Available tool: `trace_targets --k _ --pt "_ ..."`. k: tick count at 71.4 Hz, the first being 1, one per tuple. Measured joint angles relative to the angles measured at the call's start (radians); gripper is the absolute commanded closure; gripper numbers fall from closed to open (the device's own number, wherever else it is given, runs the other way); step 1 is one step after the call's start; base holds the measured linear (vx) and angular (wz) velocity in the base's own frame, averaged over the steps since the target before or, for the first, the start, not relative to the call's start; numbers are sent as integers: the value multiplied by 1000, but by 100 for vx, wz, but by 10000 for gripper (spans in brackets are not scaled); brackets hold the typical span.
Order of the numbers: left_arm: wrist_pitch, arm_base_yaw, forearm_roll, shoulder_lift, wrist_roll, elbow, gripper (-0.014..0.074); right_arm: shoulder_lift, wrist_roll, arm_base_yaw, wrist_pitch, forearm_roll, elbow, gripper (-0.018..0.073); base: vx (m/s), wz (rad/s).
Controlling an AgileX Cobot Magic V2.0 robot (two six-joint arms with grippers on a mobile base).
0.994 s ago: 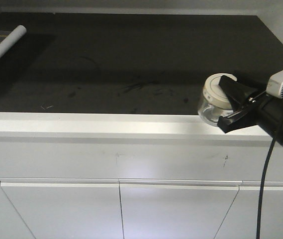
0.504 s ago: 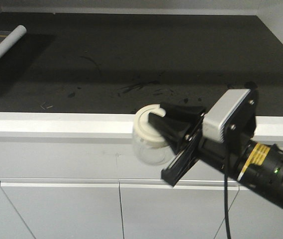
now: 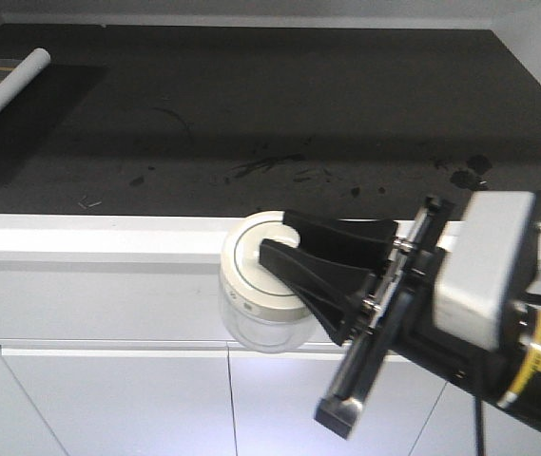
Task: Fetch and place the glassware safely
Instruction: 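Lift the jar and pull it out toward the robot with right gripper, then hold the jar in the right gripper beside the bench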
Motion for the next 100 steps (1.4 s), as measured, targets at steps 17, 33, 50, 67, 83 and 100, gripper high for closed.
trace_targets --k 17,33,50,67,83,100 --pt "0 0 0 0 0 0 603 -84 1 0 10 -1 124 563 0 0" --pt "0 0 0 0 0 0 603 -93 7 0 -19 -1 132 563 0 0" --pt "0 0 0 0 0 0 603 -93 8 0 -24 -1 132 563 0 0" --pt "0 0 0 0 0 0 603 -93 8 0 -24 -1 132 563 0 0" --pt "0 0 0 0 -1 0 603 -93 8 0 -26 -1 132 563 0 0" --pt "0 0 0 0 -1 0 603 -93 8 0 -26 -1 132 563 0 0"
